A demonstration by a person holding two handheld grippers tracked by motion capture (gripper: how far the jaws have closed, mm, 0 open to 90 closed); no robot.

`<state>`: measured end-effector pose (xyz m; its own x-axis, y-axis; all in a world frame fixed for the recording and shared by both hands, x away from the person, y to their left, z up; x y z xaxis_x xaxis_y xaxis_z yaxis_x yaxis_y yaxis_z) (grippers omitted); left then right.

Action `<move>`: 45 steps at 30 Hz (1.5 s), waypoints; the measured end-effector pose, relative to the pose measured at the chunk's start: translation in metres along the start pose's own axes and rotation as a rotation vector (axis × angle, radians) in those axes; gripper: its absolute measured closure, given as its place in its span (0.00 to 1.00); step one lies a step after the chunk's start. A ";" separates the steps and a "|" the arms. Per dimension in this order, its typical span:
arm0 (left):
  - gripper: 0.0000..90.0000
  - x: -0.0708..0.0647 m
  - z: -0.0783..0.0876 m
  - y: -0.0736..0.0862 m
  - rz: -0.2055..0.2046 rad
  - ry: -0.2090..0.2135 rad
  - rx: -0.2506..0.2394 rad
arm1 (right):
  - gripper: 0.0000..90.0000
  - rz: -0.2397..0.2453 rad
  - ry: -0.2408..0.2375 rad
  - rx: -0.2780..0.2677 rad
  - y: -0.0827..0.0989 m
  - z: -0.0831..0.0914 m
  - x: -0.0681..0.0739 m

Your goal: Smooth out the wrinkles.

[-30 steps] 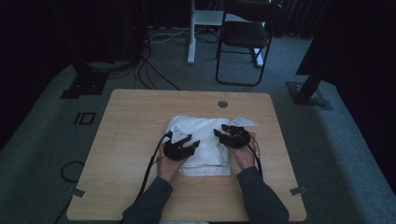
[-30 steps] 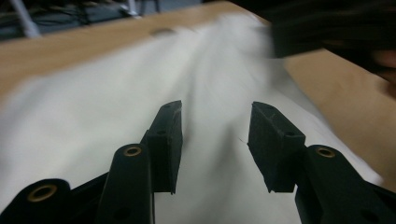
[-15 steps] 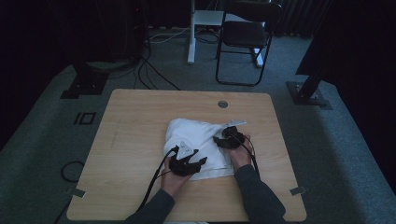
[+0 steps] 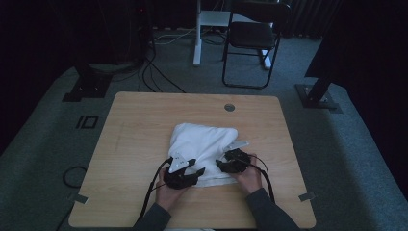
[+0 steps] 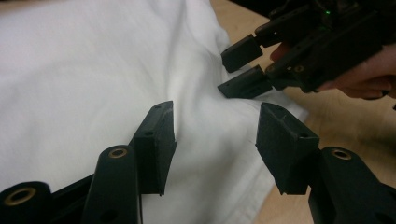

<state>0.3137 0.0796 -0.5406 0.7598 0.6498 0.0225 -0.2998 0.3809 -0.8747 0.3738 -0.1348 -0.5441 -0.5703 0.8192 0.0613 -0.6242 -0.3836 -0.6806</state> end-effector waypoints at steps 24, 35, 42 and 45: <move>0.53 0.056 -0.034 -0.014 0.063 -0.115 0.038 | 0.51 -0.126 -0.054 -0.126 -0.027 -0.050 -0.029; 0.45 0.082 0.040 -0.023 0.091 -0.207 -0.047 | 0.38 -0.119 0.104 -0.284 -0.028 0.044 -0.067; 0.45 0.104 0.077 -0.009 0.119 -0.266 -0.038 | 0.38 -0.173 0.162 -0.305 -0.015 0.079 -0.096; 0.44 0.111 0.090 -0.007 0.124 -0.286 -0.044 | 0.38 -0.173 0.175 -0.322 -0.013 0.088 -0.099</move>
Point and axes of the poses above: each handheld gripper's, and its own axes: z roughly backward along the jaws, y roughly out of its underside, x roughly to its left, the point moved 2 cm from there along -z, roughly forward along the jaws, and after that the axes turned 7 degrees about -z, right-handed, at the moved point
